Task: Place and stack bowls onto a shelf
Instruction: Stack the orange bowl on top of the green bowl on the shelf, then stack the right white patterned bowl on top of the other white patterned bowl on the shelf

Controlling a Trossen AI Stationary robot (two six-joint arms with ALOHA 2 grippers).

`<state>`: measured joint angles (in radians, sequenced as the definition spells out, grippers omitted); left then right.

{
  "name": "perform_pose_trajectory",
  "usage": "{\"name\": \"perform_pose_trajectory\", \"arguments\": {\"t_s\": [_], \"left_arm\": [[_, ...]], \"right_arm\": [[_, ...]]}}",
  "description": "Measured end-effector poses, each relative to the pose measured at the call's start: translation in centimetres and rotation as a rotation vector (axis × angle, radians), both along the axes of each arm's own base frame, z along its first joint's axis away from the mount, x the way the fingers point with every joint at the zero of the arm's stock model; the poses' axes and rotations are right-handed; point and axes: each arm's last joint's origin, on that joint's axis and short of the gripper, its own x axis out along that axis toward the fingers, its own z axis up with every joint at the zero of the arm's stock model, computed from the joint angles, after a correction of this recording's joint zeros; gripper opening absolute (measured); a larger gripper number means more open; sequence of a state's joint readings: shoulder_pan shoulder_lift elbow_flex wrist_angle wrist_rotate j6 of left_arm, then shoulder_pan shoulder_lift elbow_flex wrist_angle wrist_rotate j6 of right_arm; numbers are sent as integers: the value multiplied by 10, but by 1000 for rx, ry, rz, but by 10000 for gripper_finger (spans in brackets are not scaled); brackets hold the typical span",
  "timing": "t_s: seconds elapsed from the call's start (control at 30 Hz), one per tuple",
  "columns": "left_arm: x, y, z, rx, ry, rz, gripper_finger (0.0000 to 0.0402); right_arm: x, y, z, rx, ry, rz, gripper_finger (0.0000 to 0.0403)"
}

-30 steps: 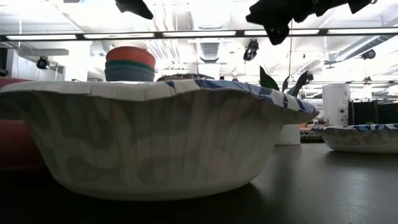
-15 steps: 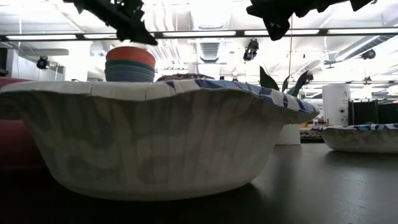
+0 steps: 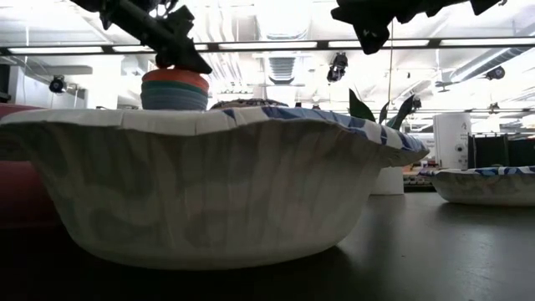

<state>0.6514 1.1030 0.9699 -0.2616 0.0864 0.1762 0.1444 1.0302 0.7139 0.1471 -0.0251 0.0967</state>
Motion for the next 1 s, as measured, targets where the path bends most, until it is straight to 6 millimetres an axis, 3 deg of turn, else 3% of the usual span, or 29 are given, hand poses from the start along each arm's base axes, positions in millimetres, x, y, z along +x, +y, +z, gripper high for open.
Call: {"name": "perform_pose_trajectory", "arguments": {"t_s": [0.67,1.0], "left_arm": [[-3,-4,-4,-54,17,5,39],[-20,-36,13,-79,-47,-47,39]], "right_arm": [[0,0,0,8,2,-2,86],[0,0,0,14,3,-3,86]]}}
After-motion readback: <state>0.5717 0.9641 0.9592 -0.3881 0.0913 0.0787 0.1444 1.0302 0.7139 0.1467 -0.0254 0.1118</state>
